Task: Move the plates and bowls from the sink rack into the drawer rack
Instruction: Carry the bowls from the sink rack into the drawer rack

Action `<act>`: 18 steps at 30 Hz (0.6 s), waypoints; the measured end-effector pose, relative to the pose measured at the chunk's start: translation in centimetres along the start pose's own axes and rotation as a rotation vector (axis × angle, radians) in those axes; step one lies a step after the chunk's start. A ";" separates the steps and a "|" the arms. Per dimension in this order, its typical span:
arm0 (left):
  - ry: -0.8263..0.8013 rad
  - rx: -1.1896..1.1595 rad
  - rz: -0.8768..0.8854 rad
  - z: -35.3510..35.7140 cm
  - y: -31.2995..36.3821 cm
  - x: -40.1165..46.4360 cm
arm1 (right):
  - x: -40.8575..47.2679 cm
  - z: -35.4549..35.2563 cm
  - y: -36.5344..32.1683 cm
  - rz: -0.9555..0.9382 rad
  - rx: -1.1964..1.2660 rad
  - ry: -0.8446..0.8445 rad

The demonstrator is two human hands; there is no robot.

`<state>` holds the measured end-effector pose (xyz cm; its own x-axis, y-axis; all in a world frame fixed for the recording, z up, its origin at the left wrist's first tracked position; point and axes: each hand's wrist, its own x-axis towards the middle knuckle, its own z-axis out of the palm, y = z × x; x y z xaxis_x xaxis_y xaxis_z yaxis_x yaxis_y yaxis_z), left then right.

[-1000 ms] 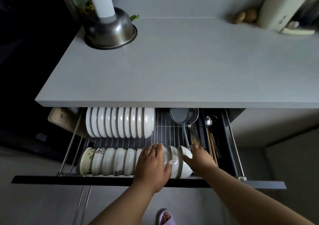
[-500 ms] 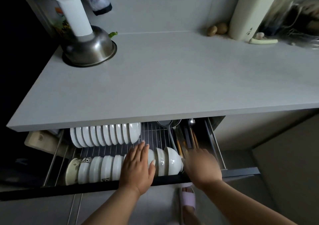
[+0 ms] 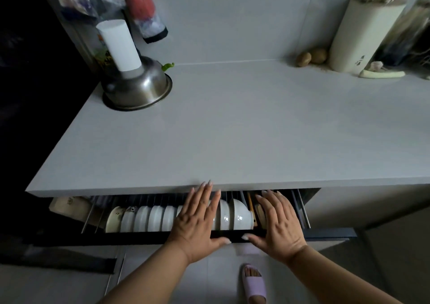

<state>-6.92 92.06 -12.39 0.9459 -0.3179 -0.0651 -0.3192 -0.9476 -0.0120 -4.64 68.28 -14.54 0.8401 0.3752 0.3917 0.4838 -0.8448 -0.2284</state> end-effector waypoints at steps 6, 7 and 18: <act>-0.069 0.014 -0.073 -0.3 -1.0 3.2 | 4.6 -1.0 1.2 0.011 -0.165 -0.358; -0.065 0.012 -0.082 -0.3 -1.1 3.7 | 5.0 -0.9 1.4 0.022 -0.174 -0.385; -0.150 0.040 -0.233 -3.1 0.6 6.3 | 5.8 0.1 2.6 -0.052 -0.093 -0.136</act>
<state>-1.03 89.36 -9.69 0.9759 -0.0805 -0.2028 -0.0991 -0.9916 -0.0832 1.54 68.28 -12.90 0.8429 0.4627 0.2748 0.5084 -0.8520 -0.1249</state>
